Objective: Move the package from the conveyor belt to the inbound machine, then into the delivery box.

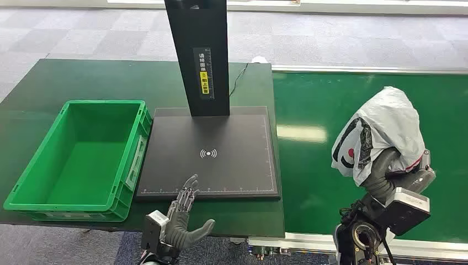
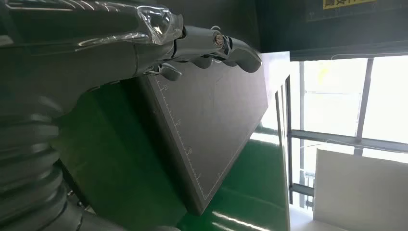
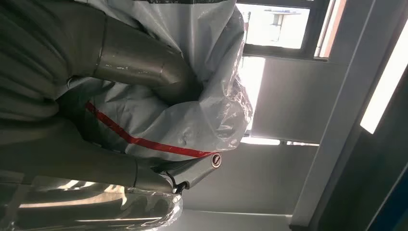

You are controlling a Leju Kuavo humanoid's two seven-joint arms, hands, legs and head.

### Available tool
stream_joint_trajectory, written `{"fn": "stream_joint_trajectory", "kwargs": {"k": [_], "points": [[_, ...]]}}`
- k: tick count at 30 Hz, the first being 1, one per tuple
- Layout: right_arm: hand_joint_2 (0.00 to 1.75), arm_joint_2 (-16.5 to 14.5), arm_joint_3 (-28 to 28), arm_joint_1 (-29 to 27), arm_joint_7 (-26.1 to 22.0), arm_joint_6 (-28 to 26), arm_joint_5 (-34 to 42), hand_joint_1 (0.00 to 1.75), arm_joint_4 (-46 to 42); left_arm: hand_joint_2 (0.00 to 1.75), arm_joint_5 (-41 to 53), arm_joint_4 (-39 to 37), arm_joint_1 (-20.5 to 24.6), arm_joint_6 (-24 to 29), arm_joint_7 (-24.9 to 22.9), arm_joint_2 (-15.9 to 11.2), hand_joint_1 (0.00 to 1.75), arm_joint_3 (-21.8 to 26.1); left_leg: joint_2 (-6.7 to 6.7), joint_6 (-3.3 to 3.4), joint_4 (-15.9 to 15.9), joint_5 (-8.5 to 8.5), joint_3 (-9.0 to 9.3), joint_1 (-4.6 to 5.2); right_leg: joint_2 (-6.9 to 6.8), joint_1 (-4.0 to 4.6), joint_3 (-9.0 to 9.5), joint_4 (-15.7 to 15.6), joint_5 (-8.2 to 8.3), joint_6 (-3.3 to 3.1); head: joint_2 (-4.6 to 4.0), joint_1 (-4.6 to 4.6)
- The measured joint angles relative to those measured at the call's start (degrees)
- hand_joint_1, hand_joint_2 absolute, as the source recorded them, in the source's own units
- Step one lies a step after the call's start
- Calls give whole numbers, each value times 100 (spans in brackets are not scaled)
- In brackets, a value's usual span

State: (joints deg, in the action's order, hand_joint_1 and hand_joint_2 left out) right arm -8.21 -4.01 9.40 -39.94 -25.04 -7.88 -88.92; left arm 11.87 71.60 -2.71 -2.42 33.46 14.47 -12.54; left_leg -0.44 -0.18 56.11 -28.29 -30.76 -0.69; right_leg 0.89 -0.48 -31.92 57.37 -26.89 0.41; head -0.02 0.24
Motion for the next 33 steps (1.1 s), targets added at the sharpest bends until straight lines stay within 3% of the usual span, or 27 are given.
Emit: {"fn": "stream_joint_trajectory", "kwargs": {"k": [3,6,11,14,20,26,33], "points": [[175,5,152,352,46,24,-64,175,95,175,21,-30,60,-6,0,10,0,-17,3,-2,0,6,-2,0,2,0,-4,1,6,-1,0,-1],[175,5,387,1153,355,160,-196,175,525,175,70,-75,154,-15,0,31,0,-63,5,-4,0,17,-3,0,3,0,-6,1,17,-4,0,1],[175,-14,690,2795,896,768,-181,175,2185,175,124,-113,258,-4,-1,46,0,-142,1,-5,0,42,-9,-1,-1,1,-14,2,35,-6,0,0],[175,-43,785,3361,955,964,-159,175,3019,175,138,-115,272,13,-2,42,0,-161,-24,-5,1,51,-22,-2,-24,2,-18,3,37,-6,0,1],[175,-155,1079,3985,1137,1723,-454,175,4537,175,118,-12,262,228,35,-37,0,-84,-28,-5,1,53,-38,-2,-30,2,-30,6,37,-6,0,2],[175,-255,1417,4299,1263,3652,-510,175,5598,175,61,459,176,292,137,-178,0,309,-30,-8,0,56,-46,-3,-32,4,-38,7,37,-6,0,1],[175,-574,1928,4372,1443,4000,-832,175,6202,175,57,876,19,329,152,-278,0,592,-27,-9,0,56,-53,-4,-33,5,-47,7,37,-6,0,1]]}}
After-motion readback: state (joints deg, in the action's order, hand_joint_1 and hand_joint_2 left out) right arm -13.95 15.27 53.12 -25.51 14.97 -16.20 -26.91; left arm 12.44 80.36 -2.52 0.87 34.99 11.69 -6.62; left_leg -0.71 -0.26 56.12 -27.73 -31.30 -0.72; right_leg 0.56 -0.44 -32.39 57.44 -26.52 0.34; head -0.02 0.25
